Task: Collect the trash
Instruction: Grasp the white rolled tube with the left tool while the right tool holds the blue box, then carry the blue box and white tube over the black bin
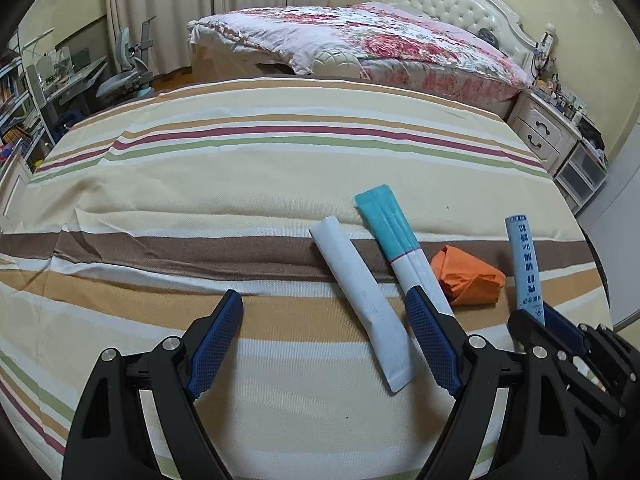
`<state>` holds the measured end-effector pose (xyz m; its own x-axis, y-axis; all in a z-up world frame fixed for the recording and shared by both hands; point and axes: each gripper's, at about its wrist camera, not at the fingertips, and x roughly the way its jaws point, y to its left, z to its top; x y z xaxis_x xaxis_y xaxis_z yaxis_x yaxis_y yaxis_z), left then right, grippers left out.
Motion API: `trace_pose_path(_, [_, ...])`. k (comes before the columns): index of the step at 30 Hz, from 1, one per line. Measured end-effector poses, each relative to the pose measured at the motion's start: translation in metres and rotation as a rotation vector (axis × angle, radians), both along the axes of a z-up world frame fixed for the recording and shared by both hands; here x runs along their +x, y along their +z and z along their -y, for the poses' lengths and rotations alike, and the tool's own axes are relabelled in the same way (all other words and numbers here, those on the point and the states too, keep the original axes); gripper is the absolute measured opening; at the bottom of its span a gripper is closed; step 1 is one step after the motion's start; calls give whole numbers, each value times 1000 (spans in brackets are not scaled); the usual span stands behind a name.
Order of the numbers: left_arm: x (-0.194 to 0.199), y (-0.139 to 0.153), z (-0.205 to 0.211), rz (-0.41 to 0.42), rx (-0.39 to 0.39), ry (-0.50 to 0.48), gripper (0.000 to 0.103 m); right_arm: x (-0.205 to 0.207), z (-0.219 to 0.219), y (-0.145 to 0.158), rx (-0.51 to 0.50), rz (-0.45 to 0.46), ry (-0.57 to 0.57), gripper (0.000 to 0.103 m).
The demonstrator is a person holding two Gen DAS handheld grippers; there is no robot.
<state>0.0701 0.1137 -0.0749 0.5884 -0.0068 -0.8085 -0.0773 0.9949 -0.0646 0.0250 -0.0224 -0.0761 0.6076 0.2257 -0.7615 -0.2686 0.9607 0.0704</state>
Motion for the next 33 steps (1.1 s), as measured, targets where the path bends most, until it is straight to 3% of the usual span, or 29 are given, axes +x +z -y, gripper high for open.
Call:
trace_pose_path(4, [-10,-1,-6,7,6,-15,79,0,0,0,6,0,1,19])
trace_pose_path(6, [-12,0,-11,15,4,-9,72,0,1,0,6,-1,1,19])
trace_pose_path(11, [-5,1,-14,19,1,9,71,0,0,0,1,0,0,19])
trace_pose_path(13, [-4,1,-11,30,7,2,65,0,0,0,3,-1,0,19])
trace_pose_path(18, [-6,1,-8,57,-8,-49,31,1,0,0,1,0,0,19])
trace_pose_path(20, [-7,1,-8,59,-1,-53,22,0,1,0,-1,1,1,19])
trace_pose_path(23, [-9,1,-9,66,-28,-66,17,0,1,0,-1,1,-3,19])
trace_pose_path(33, [-28,18,-3,131,-49,-74,16,-6,10,11,-1,34,-23,19])
